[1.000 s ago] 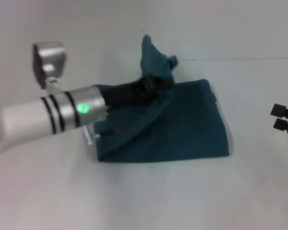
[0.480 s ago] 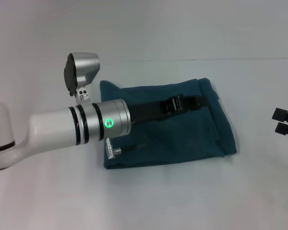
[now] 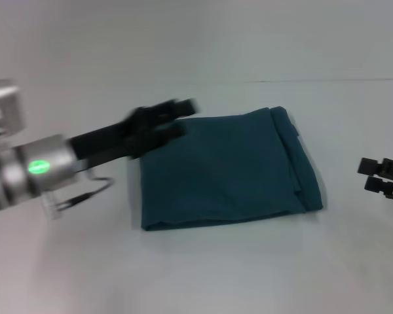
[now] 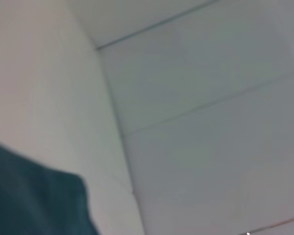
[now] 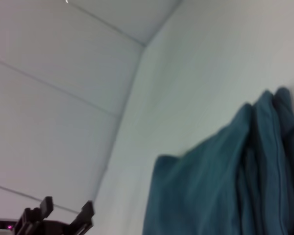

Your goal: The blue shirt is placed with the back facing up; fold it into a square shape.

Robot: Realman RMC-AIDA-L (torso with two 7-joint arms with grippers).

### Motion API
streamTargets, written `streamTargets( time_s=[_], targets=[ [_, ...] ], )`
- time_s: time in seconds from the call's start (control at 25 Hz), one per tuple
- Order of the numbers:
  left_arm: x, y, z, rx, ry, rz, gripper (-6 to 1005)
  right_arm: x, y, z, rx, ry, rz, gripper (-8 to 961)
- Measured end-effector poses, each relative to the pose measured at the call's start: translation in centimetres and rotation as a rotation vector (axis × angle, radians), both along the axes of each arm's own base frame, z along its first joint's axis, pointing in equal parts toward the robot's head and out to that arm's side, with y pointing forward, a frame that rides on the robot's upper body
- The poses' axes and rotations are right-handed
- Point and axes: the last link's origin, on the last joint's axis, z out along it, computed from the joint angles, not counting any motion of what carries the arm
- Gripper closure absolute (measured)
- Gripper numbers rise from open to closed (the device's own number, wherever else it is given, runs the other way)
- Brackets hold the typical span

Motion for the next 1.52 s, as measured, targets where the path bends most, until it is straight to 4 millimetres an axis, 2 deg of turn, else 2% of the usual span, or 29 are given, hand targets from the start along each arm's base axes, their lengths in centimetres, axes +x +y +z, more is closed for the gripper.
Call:
streamTargets(
  time_s=[0.04, 0.16, 0.36, 0.6, 0.72, 0.96, 1.52],
  targets=[
    [-1.0, -0.5, 0.9, -0.02, 0.004, 0.026, 355, -0.1, 0.2, 0.0, -0.011, -0.009, -0.001, 53],
    [-2.9, -1.9, 2.7, -0.053, 0.024, 0.051, 325, -0.7, 1.7, 0.3, -0.043, -0.058, -0.007, 53],
    [-5.1, -4.1, 5.1, -0.028, 0.065, 0.051, 296, -1.6, 5.7, 1.3, -0.081, -0.202, -0.094, 53],
    [-6.1, -5.3, 5.9, 0.001, 0.054, 0.065, 295, -5.6, 10.4, 0.9, -0.157, -0.383, -0.077, 54],
    [-6.0, -5.4, 5.8, -0.003, 0.056, 0.053, 295, -7.2, 11.8, 0.1, -0.173, -0.453, -0.068, 54],
    [-5.8, -5.4, 5.4, -0.037, 0.077, 0.044, 296, -9.6, 12.9, -1.4, -0.204, -0.514, -0.023, 54],
    [-6.6, -6.1, 4.1, -0.124, 0.087, 0.13, 296, -9.4, 12.7, -0.8, -0.206, -0.514, -0.026, 54]
  ],
)
